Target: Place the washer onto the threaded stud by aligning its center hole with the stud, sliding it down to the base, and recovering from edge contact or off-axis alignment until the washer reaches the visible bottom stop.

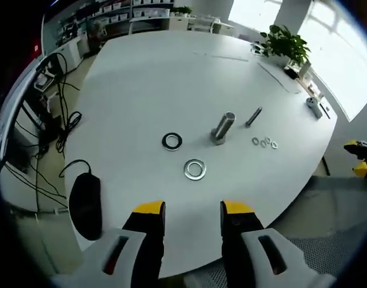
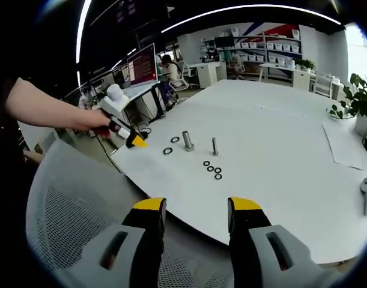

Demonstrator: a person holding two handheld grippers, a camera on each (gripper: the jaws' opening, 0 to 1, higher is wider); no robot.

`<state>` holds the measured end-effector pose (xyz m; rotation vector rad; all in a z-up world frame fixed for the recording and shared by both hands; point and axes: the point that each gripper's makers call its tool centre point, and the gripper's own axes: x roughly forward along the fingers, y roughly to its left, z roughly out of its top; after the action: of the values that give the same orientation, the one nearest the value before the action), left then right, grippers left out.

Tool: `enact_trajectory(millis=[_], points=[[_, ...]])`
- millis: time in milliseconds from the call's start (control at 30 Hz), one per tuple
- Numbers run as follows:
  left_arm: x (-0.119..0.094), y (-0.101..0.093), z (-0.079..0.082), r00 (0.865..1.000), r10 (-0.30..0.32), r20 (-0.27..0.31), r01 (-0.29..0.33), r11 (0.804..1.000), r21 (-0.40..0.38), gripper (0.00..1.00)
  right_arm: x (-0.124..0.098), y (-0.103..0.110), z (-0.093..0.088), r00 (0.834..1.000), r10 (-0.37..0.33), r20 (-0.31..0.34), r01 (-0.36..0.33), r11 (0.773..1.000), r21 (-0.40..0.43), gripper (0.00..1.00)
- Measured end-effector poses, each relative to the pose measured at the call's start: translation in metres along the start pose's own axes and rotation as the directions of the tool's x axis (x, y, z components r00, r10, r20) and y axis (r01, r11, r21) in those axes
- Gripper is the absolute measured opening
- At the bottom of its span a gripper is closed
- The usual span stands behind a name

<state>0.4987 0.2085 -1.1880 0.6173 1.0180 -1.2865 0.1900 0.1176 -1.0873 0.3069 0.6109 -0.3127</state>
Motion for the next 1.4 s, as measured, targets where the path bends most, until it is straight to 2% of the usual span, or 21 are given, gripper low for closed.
enact_trajectory(millis=[433, 500, 567, 633, 667, 800, 967, 1133, 1233, 1367, 1400], points=[[0.011, -0.008, 0.006, 0.999, -0.005, -0.043, 0.006, 1.0, 0.023, 0.37, -0.001, -0.002, 0.0, 1.0, -0.008, -0.001, 0.008, 1.0, 0.008, 0.44], [0.013, -0.008, 0.004, 0.998, -0.006, -0.067, 0.009, 0.999, 0.041, 0.37, 0.0, -0.002, 0.0, 1.0, -0.008, -0.002, 0.008, 1.0, 0.007, 0.44], [0.024, -0.003, 0.003, 0.996, 0.003, -0.094, 0.004, 0.998, 0.067, 0.37, -0.001, -0.003, 0.0, 1.0, -0.015, 0.0, 0.015, 1.0, 0.003, 0.44], [0.018, -0.004, 0.0, 0.993, 0.013, -0.113, -0.005, 0.997, 0.076, 0.37, -0.001, -0.005, 0.001, 1.0, -0.023, 0.007, 0.023, 1.0, 0.011, 0.44], [0.022, 0.001, 0.001, 0.992, 0.025, -0.127, -0.015, 0.997, 0.081, 0.37, -0.001, -0.005, 0.002, 1.0, -0.026, 0.011, 0.026, 1.0, 0.015, 0.44], [0.033, 0.009, 0.003, 0.988, 0.032, -0.15, -0.022, 0.997, 0.069, 0.37, -0.002, -0.007, 0.002, 0.999, -0.035, 0.016, 0.034, 0.999, 0.022, 0.43], [0.04, 0.024, 0.004, 0.979, 0.062, -0.192, -0.042, 0.994, 0.105, 0.37, -0.001, -0.009, 0.002, 0.999, -0.042, 0.012, 0.041, 0.999, 0.013, 0.43], [0.047, 0.029, 0.003, 0.975, 0.069, -0.21, -0.046, 0.993, 0.111, 0.37, -0.003, -0.014, 0.003, 0.997, -0.065, 0.03, 0.064, 0.997, 0.038, 0.43], [0.053, 0.021, 0.008, 0.978, 0.047, -0.202, -0.032, 0.997, 0.077, 0.37, -0.002, -0.013, 0.002, 0.998, -0.064, 0.016, 0.063, 0.998, 0.028, 0.43], [0.062, 0.012, 0.017, 0.98, 0.029, -0.196, -0.008, 0.995, 0.104, 0.37, -0.002, -0.014, 0.001, 0.998, -0.066, 0.01, 0.066, 0.998, 0.025, 0.43], [0.061, 0.003, 0.017, 0.981, 0.024, -0.193, -0.003, 0.994, 0.112, 0.37, -0.002, -0.014, 0.001, 0.998, -0.069, 0.011, 0.069, 0.997, 0.029, 0.43]])
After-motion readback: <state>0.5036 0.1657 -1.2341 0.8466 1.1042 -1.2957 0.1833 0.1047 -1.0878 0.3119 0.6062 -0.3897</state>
